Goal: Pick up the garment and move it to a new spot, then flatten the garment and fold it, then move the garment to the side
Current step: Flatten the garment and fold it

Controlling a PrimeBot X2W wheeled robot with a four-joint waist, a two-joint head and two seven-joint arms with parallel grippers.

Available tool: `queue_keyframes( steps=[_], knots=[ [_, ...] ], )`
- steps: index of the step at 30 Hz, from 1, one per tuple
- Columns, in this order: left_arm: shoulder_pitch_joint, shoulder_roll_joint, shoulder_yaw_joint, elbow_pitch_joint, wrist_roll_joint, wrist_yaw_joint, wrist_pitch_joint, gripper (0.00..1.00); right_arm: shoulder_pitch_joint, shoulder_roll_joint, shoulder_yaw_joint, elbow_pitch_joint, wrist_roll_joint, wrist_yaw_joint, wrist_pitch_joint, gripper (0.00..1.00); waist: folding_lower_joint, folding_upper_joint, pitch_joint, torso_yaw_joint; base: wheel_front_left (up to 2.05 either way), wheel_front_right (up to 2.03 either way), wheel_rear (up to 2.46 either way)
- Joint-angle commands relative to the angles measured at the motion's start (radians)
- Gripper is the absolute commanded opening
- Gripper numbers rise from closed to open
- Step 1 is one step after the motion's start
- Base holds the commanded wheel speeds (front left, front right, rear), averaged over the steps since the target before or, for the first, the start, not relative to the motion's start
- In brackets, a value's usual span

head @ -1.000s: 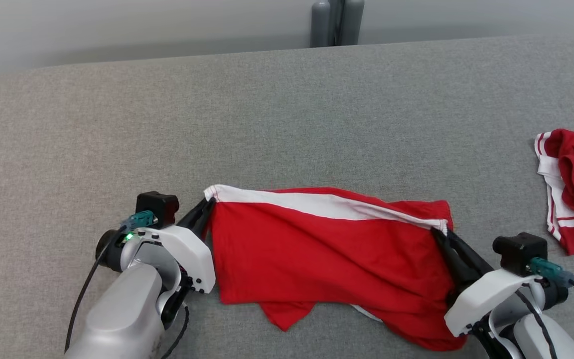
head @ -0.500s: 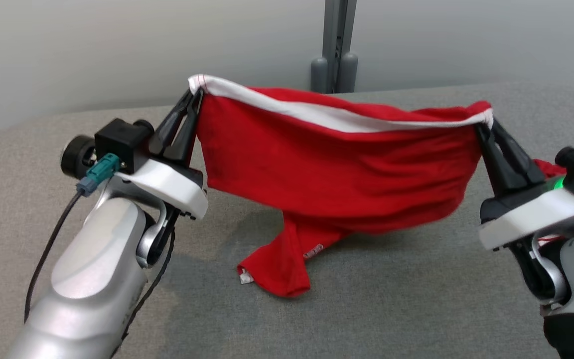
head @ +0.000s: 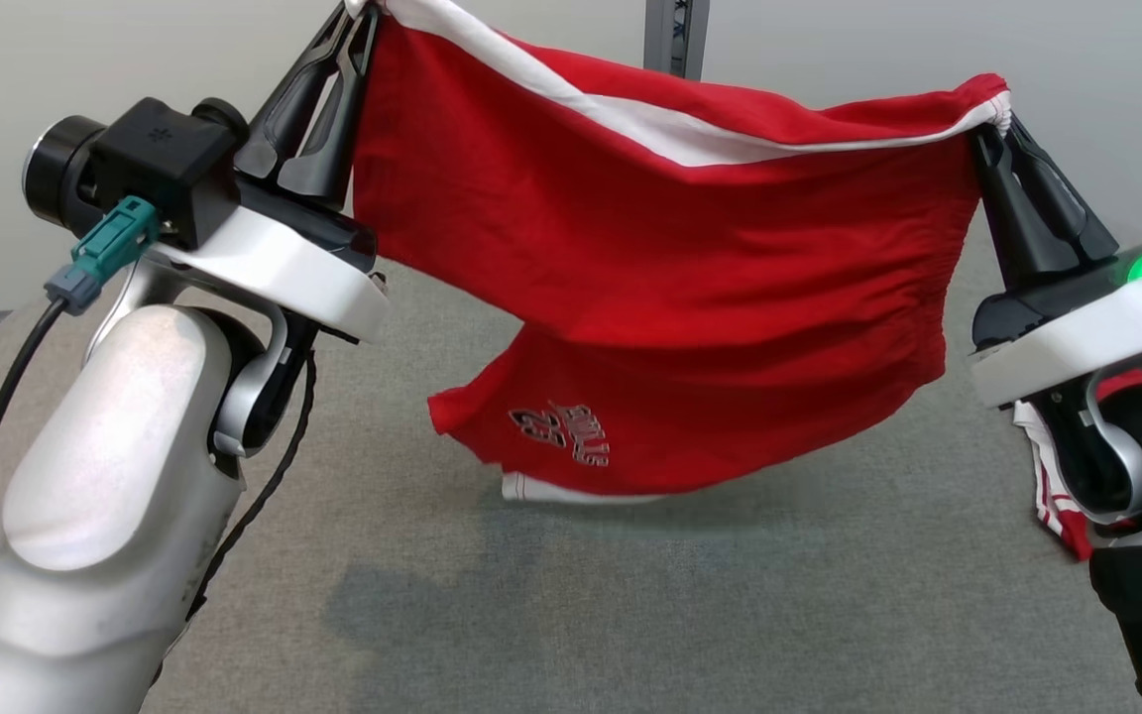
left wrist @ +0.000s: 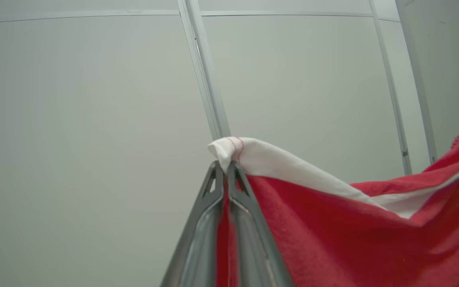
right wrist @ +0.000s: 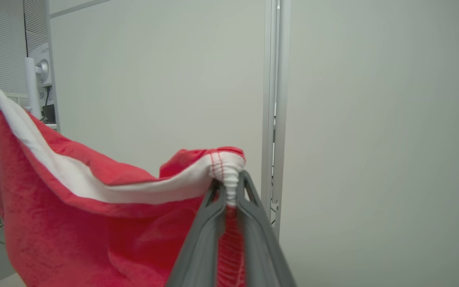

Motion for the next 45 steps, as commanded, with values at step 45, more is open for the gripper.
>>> queue_keyframes(
  steps=[45],
  knots=[
    [-0.231,-0.236,0.128,0.860,-0.049,-0.174,-0.156,0.00,-0.438,0.155,0.346,0.851,0.316,0.000,-0.266,0.00,0.0000,0.0000,0.417,0.055,0.00,0.00,0.00]
  ],
)
